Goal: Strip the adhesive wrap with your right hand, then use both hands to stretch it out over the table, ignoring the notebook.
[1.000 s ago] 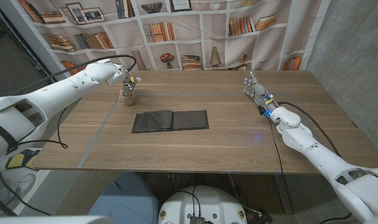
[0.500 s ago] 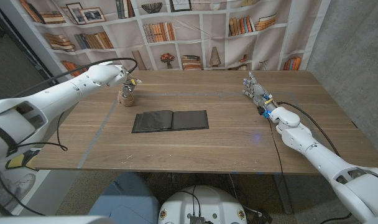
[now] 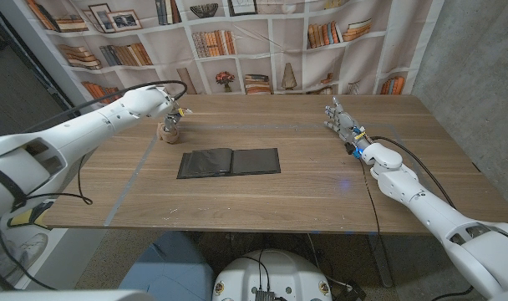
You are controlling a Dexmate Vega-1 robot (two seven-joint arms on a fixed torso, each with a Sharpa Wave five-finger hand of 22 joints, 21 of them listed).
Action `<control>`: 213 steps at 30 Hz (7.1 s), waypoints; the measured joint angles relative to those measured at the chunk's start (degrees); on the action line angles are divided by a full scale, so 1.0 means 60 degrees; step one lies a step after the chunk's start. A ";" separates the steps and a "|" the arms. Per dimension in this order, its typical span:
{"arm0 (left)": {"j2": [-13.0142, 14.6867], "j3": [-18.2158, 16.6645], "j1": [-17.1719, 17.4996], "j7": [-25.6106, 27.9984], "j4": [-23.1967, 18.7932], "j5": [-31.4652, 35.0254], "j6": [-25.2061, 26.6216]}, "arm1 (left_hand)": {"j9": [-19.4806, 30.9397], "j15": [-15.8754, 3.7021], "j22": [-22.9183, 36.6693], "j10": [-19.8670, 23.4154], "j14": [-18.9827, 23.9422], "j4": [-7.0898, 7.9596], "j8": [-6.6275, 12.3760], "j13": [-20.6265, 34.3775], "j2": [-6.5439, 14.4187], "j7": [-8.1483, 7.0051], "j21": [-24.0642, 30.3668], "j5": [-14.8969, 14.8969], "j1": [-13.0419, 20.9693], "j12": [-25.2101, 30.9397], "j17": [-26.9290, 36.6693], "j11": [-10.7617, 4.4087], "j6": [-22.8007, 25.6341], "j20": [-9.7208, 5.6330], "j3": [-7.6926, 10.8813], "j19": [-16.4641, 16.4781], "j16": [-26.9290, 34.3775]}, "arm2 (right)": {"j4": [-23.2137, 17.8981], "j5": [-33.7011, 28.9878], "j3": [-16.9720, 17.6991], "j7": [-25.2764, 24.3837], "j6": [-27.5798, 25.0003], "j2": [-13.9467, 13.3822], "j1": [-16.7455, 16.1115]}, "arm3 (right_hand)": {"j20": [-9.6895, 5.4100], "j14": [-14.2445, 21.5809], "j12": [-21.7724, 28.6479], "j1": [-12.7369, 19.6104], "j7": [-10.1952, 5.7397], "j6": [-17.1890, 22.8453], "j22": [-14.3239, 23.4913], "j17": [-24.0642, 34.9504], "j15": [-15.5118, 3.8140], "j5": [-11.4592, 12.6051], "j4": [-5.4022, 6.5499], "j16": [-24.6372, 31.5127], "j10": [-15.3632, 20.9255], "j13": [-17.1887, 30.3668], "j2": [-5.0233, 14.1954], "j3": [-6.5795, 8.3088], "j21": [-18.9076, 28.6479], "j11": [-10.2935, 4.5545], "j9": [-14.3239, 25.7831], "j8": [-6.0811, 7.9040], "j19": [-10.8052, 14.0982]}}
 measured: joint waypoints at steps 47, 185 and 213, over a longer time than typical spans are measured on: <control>-0.0246 0.0425 0.0019 -0.0270 0.0273 0.0562 0.0199 | 0.0045 -0.0560 0.0278 0.2102 0.2893 -0.0108 0.0568 0.0592 0.0415 -0.0163 0.0798 0.0045 0.1620 0.0847 0.0932 -0.0460 0.1353 -0.0046 -0.0277 0.0855 0.1994 | 0.0225 0.0062 -0.0097 0.0258 -0.0224 0.0046 0.0109 | 0.0000 0.0000 0.0000 0.0000 -0.0051 0.0052 0.0000 0.0001 0.0000 0.0000 -0.0040 0.0000 0.0054 -0.0001 0.0000 0.0040 0.0000 -0.0051 0.0000 0.0000 0.0000; -0.3356 -0.3368 0.3667 1.5213 0.0367 -0.7463 -0.1466 | 0.2209 -0.0602 0.2931 0.2387 0.5824 0.0120 0.3190 0.3930 0.0385 0.0294 0.5556 -0.0041 0.3864 0.2848 0.3933 -0.0374 0.1973 -0.0347 -0.0867 0.0006 0.2224 | -0.0151 0.0064 0.0342 -0.0265 0.0978 0.0105 -0.0143 | -0.0035 -0.0031 0.0000 -0.0049 -0.0185 0.0187 0.0000 0.0001 -0.0072 0.0000 -0.0078 0.0000 0.0105 -0.0001 0.0049 0.0078 0.0000 -0.0170 0.0000 0.0000 0.0035; -0.4586 -0.4361 0.3812 1.3826 0.1525 -1.0655 -0.4299 | 0.2043 -0.0578 0.2621 0.2651 0.5849 0.0095 0.3255 0.3748 0.0384 0.0538 0.5990 -0.0028 0.3866 0.2792 0.4127 -0.0393 0.2216 -0.0460 -0.0894 0.0400 0.1973 | 0.0404 0.0068 0.0271 0.0195 0.1117 0.0205 0.0236 | 0.0001 -0.0031 0.0000 -0.0089 -0.0220 0.0222 0.0000 0.0001 -0.0071 0.0000 -0.0078 0.0000 0.0139 -0.0001 0.0089 0.0078 0.0000 -0.0205 0.0000 0.0000 -0.0001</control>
